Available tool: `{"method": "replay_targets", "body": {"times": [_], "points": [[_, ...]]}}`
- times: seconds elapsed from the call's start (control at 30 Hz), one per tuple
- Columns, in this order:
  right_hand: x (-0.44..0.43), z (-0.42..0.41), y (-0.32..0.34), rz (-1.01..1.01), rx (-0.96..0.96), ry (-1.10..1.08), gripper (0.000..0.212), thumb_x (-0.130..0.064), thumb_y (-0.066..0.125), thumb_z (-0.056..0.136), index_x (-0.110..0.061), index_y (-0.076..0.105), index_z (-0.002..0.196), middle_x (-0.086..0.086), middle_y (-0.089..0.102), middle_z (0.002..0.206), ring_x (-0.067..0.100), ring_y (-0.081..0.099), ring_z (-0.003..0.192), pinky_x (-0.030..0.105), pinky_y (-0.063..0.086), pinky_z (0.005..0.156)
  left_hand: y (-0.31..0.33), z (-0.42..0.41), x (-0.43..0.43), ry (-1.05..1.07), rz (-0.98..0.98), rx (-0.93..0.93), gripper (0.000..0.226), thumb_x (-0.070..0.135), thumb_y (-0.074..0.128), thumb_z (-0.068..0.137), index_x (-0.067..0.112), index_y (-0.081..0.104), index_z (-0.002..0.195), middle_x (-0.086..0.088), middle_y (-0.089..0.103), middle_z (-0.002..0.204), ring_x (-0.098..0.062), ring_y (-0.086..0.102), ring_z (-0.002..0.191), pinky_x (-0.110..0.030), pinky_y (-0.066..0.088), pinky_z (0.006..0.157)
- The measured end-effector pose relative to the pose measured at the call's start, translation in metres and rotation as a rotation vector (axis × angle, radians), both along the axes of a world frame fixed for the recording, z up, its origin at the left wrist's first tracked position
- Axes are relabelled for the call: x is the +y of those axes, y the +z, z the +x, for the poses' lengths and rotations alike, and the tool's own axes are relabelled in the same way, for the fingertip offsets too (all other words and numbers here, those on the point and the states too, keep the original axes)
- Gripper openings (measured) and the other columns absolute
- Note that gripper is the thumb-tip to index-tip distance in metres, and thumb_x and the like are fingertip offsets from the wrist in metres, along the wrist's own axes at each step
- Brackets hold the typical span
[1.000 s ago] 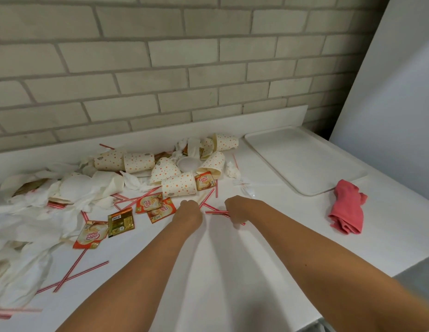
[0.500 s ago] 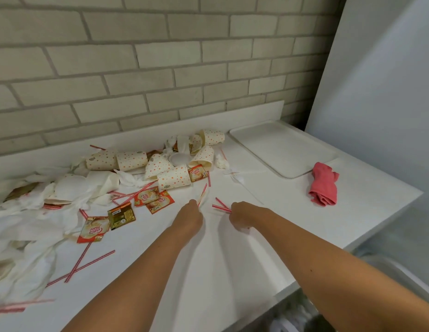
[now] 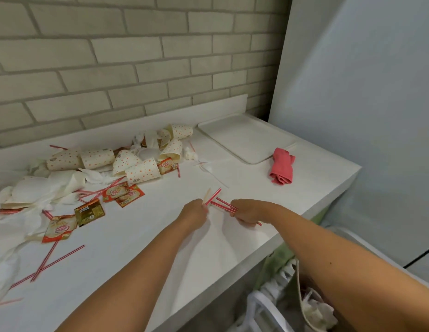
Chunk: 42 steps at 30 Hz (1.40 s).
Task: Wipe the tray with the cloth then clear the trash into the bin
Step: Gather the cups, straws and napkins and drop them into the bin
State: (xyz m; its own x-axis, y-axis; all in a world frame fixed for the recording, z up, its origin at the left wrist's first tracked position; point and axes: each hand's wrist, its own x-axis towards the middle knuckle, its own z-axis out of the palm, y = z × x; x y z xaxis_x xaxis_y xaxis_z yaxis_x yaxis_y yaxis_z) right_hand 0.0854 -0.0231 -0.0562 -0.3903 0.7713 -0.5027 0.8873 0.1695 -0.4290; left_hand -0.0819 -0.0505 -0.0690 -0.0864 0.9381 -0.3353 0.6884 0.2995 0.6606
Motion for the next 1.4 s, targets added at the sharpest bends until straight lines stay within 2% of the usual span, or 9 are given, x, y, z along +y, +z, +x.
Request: {"method": "replay_targets", "body": {"times": [0.1,0.5,0.7,0.8,0.93,1.07,1.17,1.3,1.4], "points": [[-0.010,0.038,0.007,-0.126,0.219,-0.120,0.009,-0.008,0.038,0.093,-0.011,0.042,0.086,0.005,0.045,0.058,0.015,0.037,0.047,0.025,0.033,0.051,0.008,0.041,-0.002,-0.019,0.015,-0.153,0.022,-0.001,0.034,0.092,0.011,0.049,0.081,-0.010,0.054,0.094,-0.021,0.051,0.079,-0.024,0.039,0.055],[-0.055,0.238,-0.027,-0.245,0.241,-0.578,0.018,-0.005,0.041,0.095,-0.010,0.052,0.082,0.003,0.046,0.060,0.013,0.041,0.048,0.023,0.037,0.044,-0.005,0.239,-0.044,-0.331,-0.154,-0.324,0.030,0.004,0.040,0.095,0.001,0.054,0.121,-0.018,0.064,0.100,-0.023,0.055,0.071,-0.031,0.044,0.061],[-0.095,0.277,-0.077,-0.387,-0.052,-0.647,0.024,0.000,0.038,0.094,-0.005,0.052,0.075,0.003,0.054,0.047,0.006,0.046,0.028,0.017,0.039,0.033,-0.062,0.270,-0.070,-0.157,-0.560,-0.421,0.027,-0.001,0.023,0.096,0.008,0.039,0.076,-0.004,0.042,0.063,-0.008,0.029,0.043,-0.014,0.023,0.030],[-0.102,0.281,-0.089,-0.377,-0.048,-0.688,0.017,-0.006,0.045,0.094,-0.002,0.061,0.091,0.007,0.061,0.070,0.009,0.057,0.042,0.017,0.048,0.044,-0.083,0.281,-0.075,-0.083,-0.643,-0.408,0.034,-0.006,0.018,0.095,0.004,0.040,0.071,-0.006,0.041,0.060,-0.004,0.030,0.025,-0.013,0.023,0.029],[-0.108,0.288,-0.087,-0.247,-0.166,-0.553,0.039,-0.015,0.044,0.097,-0.009,0.046,0.134,0.012,0.052,0.131,0.020,0.050,0.103,0.029,0.044,0.090,-0.099,0.301,-0.074,0.015,-0.627,-0.446,0.032,-0.007,0.017,0.094,0.000,0.041,0.074,-0.009,0.046,0.061,-0.005,0.033,0.021,-0.011,0.029,0.030],[-0.110,0.306,-0.097,-0.281,-0.186,-0.557,0.041,-0.019,0.045,0.095,-0.011,0.046,0.136,0.009,0.052,0.126,0.024,0.051,0.109,0.034,0.046,0.095,-0.102,0.317,-0.071,0.064,-0.660,-0.515,0.027,-0.004,0.022,0.098,0.000,0.039,0.077,-0.013,0.049,0.067,-0.014,0.049,0.045,-0.023,0.045,0.037],[-0.112,0.316,-0.101,-0.309,-0.171,-0.601,0.039,-0.020,0.044,0.095,-0.011,0.047,0.133,0.009,0.053,0.121,0.024,0.053,0.104,0.033,0.048,0.088,-0.102,0.323,-0.067,0.076,-0.713,-0.516,0.023,0.002,0.027,0.099,0.001,0.043,0.083,-0.011,0.044,0.071,-0.023,0.046,0.062,-0.038,0.046,0.073],[-0.111,0.317,-0.098,-0.330,-0.149,-0.605,0.037,-0.018,0.042,0.096,-0.010,0.048,0.132,0.012,0.055,0.127,0.024,0.058,0.108,0.032,0.051,0.086,-0.105,0.323,-0.060,0.108,-0.728,-0.489,0.041,0.006,0.032,0.099,-0.003,0.029,0.139,-0.023,0.041,0.133,-0.042,0.037,0.128,-0.050,0.022,0.110],[-0.109,0.311,-0.094,-0.352,-0.121,-0.561,0.035,-0.015,0.039,0.096,-0.007,0.049,0.129,0.011,0.060,0.113,0.023,0.062,0.099,0.033,0.053,0.084,-0.105,0.317,-0.057,0.121,-0.664,-0.496,0.047,0.009,0.036,0.099,-0.002,0.025,0.143,-0.021,0.039,0.138,-0.035,0.038,0.131,-0.045,0.025,0.111]]}}
